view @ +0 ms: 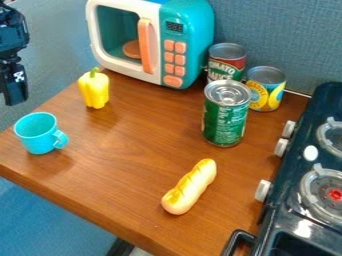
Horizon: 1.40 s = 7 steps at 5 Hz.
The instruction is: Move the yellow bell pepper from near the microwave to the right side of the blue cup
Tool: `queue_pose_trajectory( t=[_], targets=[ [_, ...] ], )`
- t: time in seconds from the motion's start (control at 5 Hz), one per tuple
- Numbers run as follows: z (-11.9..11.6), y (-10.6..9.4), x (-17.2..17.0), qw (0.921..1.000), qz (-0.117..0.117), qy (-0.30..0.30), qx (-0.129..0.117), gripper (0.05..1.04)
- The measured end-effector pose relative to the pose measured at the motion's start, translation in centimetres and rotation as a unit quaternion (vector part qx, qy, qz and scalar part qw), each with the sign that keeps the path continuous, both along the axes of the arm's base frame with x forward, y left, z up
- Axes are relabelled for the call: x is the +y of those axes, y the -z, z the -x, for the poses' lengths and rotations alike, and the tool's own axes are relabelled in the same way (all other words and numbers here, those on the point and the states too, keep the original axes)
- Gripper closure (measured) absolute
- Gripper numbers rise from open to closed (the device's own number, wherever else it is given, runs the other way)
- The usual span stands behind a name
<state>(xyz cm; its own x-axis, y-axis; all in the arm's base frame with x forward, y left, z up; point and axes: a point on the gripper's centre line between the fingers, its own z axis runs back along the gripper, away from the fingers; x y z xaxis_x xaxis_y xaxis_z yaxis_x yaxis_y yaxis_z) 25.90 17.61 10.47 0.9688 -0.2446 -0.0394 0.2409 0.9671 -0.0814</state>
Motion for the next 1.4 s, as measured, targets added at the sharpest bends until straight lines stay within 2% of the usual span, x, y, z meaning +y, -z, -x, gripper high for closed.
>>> queue_pose_trajectory(
  t=[0.2,0.4,0.6,0.8,1.0,1.2,1.4],
  targets=[
    [0.1,0.9,-0.2,0.9999,0.010,-0.001,0.012,0.083],
    [-0.9,0.8,-0.5,0.9992,0.017,-0.033,-0.012,0.083],
    [-2.8,0.5,-1.5,0.9985,-0.018,-0.045,-0.023,0.083],
    [-4.3,-0.5,-1.9,0.9969,-0.030,-0.060,-0.042,0.083],
    [-7.3,-1.6,-2.5,0.9952,-0.033,-0.073,-0.057,0.083],
    [-9.5,-1.5,-3.3,0.9949,-0.031,-0.080,-0.053,0.083],
    [-10.7,-1.8,-2.4,0.9929,-0.041,-0.096,-0.057,0.083]
  ],
)
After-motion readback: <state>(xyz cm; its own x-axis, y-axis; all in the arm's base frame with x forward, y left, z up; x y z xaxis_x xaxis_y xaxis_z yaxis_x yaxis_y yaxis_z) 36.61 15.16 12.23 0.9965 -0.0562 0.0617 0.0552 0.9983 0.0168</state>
